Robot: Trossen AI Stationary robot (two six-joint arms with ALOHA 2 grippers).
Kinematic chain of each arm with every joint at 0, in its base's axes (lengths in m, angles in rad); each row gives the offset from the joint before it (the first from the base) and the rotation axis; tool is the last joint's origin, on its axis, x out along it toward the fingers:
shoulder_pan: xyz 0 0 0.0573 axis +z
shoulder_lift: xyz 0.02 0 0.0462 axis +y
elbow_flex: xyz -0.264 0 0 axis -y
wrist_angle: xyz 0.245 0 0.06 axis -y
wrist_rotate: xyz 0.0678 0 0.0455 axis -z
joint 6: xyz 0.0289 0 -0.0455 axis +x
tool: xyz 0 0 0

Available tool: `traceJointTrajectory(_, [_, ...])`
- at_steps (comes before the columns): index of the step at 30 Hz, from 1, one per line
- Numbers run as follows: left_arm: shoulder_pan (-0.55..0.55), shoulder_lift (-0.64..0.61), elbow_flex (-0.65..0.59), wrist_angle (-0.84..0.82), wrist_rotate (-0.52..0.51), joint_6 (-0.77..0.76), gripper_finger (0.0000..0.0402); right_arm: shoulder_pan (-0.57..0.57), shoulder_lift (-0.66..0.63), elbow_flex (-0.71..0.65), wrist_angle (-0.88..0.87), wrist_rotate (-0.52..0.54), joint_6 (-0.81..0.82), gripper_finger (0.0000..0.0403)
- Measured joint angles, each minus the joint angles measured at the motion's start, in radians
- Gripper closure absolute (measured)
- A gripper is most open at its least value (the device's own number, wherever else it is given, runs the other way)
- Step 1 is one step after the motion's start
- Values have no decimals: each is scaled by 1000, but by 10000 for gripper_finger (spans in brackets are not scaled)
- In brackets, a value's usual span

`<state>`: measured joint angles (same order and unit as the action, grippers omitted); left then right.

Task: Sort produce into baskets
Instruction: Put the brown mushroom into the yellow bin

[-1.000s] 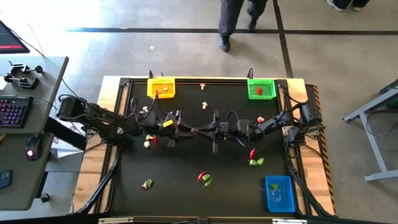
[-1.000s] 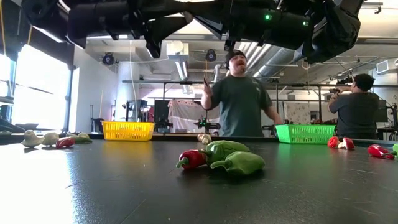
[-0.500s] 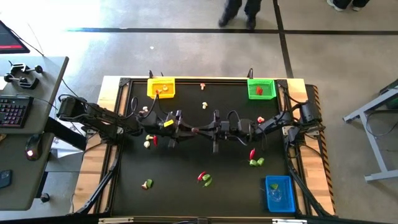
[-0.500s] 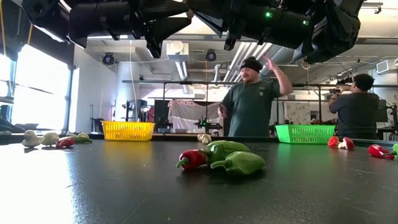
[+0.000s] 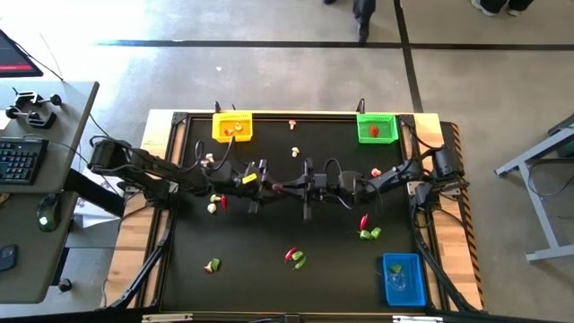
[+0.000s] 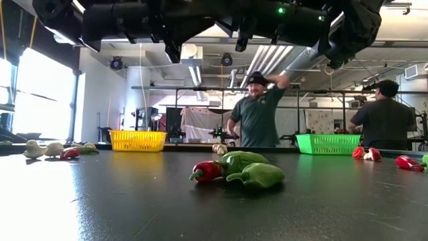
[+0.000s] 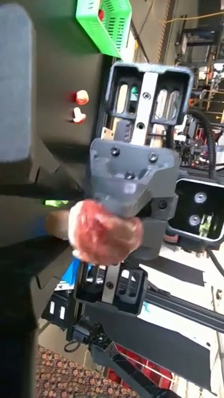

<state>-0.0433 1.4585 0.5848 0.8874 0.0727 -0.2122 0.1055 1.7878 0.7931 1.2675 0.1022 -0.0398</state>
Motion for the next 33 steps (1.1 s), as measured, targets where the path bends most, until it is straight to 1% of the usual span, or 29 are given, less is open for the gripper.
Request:
traceJointTrajectory(8, [1, -11, 1, -7, 0, 24, 394, 0, 0, 5, -5, 0, -2, 394])
traceJointTrajectory(14, [9, -11, 0, -6, 4, 24, 400, 0, -1, 6, -9, 5, 19, 374])
traceJointTrajectory(18, [10, -11, 0, -11, 2, 31, 401, 0, -1, 6, -13, 30, 60, 345])
traceJointTrajectory(28, [13, -13, 0, -26, 1, 32, 401, 0, -6, 4, -21, 92, 65, 234])
traceJointTrajectory(31, [13, -14, 0, -29, 1, 33, 401, 0, -21, 4, -23, 92, 60, 217])
traceJointTrajectory(33, [13, -14, 0, -31, 1, 33, 401, 0, -35, 4, -23, 93, 57, 213])
